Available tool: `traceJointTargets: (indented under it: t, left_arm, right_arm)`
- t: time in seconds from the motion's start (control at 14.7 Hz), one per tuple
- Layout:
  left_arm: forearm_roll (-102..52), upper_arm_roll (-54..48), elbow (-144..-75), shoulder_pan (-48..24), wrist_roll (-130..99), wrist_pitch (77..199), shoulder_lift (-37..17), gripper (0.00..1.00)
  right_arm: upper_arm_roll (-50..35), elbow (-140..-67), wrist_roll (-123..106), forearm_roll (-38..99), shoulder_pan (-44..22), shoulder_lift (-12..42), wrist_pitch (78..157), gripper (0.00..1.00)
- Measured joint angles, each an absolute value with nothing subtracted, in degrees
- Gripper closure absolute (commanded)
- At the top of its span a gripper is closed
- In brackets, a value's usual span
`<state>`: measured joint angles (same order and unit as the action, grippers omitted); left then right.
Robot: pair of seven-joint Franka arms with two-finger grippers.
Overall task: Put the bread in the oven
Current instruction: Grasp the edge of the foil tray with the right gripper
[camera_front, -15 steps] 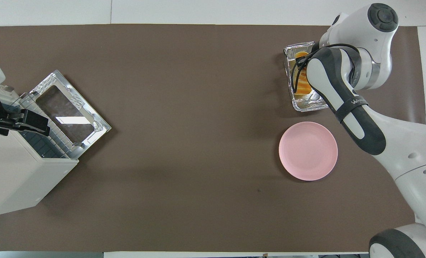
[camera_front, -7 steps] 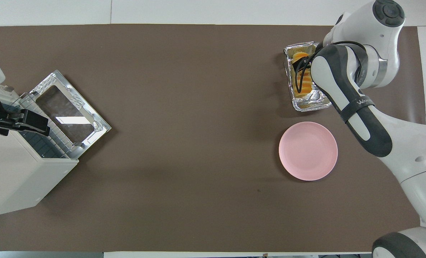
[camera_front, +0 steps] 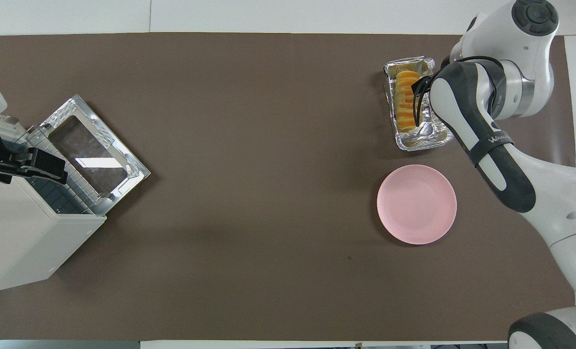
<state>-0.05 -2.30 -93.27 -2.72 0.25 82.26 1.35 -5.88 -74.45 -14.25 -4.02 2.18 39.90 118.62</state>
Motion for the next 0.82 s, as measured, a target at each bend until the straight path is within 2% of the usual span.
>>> traceJointTargets:
  t: [0.2, 0.27, 0.34, 0.55, 0.61, 0.82]
  left_arm:
    - [-0.05, -2.3, -93.27, -2.72, 0.25, 82.26, 1.35, 0.0]
    - [-0.05, -2.3, -93.27, -2.72, 0.25, 82.26, 1.35, 0.0]
    - [-0.05, -2.3, -93.27, -2.72, 0.25, 82.26, 1.35, 0.0]
    - [-0.05, -2.3, -93.27, -2.72, 0.25, 82.26, 1.35, 0.0]
    - [-0.05, -2.3, -93.27, -2.72, 0.25, 82.26, 1.35, 0.0]
    - [-0.05, -2.3, -93.27, -2.72, 0.25, 82.26, 1.35, 0.0]
  right_arm:
    - [-5.73, -76.89, -16.81, -4.02, 3.85, 39.92, 121.81, 0.11]
    - [-5.72, -77.77, -17.21, -4.02, 4.25, 39.91, 122.91, 0.18]
    - [-5.71, -78.64, -17.37, -4.02, 4.46, 39.9, 124.07, 0.29]
    - [-5.75, -80.17, -17.37, -3.99, 4.42, 39.77, 125.85, 0.9]
    - [-5.79, -80.36, -17.37, -3.89, 4.41, 39.68, 125.96, 1.0]
    - [-5.85, -80.75, -17.14, -3.43, 4.42, 39.41, 126.03, 1.0]
